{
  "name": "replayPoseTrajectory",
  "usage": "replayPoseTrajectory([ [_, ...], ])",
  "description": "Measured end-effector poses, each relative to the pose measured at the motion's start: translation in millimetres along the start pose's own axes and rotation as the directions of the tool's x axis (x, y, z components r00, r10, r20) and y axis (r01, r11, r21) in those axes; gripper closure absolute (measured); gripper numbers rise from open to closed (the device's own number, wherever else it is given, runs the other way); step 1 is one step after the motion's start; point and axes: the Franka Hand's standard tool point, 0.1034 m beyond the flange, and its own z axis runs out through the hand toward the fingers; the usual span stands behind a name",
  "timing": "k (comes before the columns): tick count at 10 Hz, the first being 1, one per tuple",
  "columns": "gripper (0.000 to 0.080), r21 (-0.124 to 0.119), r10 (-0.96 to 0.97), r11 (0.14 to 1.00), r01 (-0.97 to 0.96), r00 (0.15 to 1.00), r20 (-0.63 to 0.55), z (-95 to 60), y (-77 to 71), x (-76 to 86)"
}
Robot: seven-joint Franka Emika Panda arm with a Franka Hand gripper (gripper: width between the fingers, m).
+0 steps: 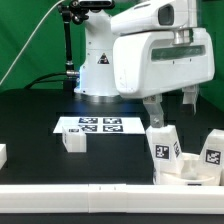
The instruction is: Assemble stool
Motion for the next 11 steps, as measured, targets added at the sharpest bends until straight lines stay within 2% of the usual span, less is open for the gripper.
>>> replayPoseTrajectory([
  [3,0.0150,-0.004,-0.048,0.999,0.048,0.999,0.007,13.5,6.3,-10.5],
  [6,0.0150,-0.006,-0.065,0.998,0.065,0.998,0.016,17.6,7.5,-12.3],
  [8,0.0408,-0.008,-0.056,0.998,0.056,0.998,0.013,18.0,5.6,-10.6],
  [9,0.0408,-0.008,-0.056,0.998,0.056,0.998,0.013,17.7,5.8,-10.4],
  [10,0.0461,-0.008,-0.056,0.998,0.056,0.998,0.013,17.7,5.9,-10.4],
  [11,0.0461,-0.009,-0.040,0.999,0.040,0.999,0.012,17.5,6.2,-10.5],
])
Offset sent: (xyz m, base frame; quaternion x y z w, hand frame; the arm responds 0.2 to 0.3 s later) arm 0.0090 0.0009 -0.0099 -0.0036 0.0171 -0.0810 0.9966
